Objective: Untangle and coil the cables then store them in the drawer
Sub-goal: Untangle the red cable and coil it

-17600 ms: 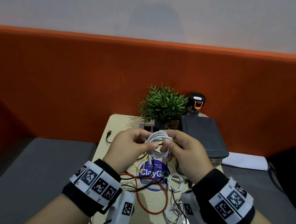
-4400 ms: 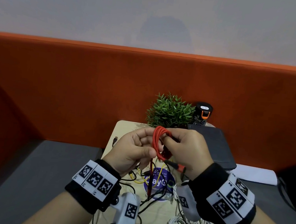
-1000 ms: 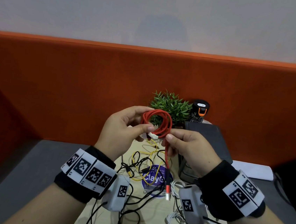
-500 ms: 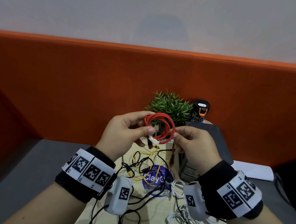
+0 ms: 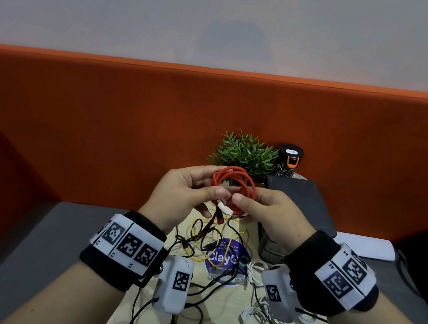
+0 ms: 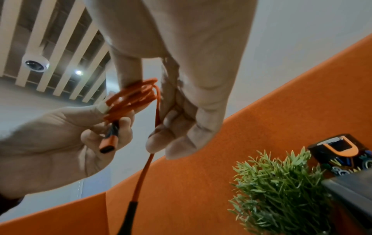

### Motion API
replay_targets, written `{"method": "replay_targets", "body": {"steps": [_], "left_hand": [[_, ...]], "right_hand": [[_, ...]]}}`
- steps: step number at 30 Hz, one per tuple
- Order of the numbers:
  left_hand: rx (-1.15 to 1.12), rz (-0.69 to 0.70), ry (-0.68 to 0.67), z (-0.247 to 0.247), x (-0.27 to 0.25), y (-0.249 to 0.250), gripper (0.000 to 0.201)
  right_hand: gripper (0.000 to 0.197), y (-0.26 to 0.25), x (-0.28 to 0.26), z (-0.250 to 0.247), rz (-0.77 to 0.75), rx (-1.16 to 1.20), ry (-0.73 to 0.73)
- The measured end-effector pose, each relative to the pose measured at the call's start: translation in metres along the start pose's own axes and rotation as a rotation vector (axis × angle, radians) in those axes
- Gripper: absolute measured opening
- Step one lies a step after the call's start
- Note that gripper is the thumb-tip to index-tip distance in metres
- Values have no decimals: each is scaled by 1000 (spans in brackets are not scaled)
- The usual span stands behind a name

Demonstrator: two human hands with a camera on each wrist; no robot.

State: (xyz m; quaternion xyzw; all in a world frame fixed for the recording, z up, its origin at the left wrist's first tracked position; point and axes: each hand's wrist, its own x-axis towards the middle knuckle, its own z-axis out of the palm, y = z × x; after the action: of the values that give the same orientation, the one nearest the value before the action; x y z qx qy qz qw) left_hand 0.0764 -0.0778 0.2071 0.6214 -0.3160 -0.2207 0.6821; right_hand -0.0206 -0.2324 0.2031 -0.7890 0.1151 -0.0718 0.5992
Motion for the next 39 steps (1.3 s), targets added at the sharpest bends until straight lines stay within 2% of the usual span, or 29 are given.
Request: {"method": "replay_targets", "body": {"steps": [2, 6, 10, 15, 20, 24, 27, 33, 36, 39], "left_hand": [[24, 1, -10, 1, 0, 0, 39], [99, 17, 5, 0, 4, -2, 36], [195, 49, 29, 0, 7, -4, 36], [394, 123, 89, 5, 7, -13, 35], [368, 152, 128, 8, 6, -13, 32], [370, 157, 136, 13, 8, -14, 32], [375, 186, 164, 17, 8, -13, 32], [386, 252, 229, 9, 7, -10, 29], [429, 263, 225, 10, 5, -9, 28], [484, 259, 271, 5, 8, -6, 30]], "right_hand": [[15, 3, 2, 2, 4, 45, 50], [14, 6, 3, 8, 37, 291, 109], [13, 9, 4, 9, 98, 396, 127], [20, 10, 5, 6, 149, 582, 49], [8, 7, 3, 2, 123, 642, -31], [15, 5, 3, 1, 143, 721, -96], [8, 5, 5, 5, 153, 665, -25], [18, 5, 4, 8, 137, 492, 178], [18, 3, 1, 6, 129, 452, 144], [31, 0, -2, 4, 95, 297, 78]]}}
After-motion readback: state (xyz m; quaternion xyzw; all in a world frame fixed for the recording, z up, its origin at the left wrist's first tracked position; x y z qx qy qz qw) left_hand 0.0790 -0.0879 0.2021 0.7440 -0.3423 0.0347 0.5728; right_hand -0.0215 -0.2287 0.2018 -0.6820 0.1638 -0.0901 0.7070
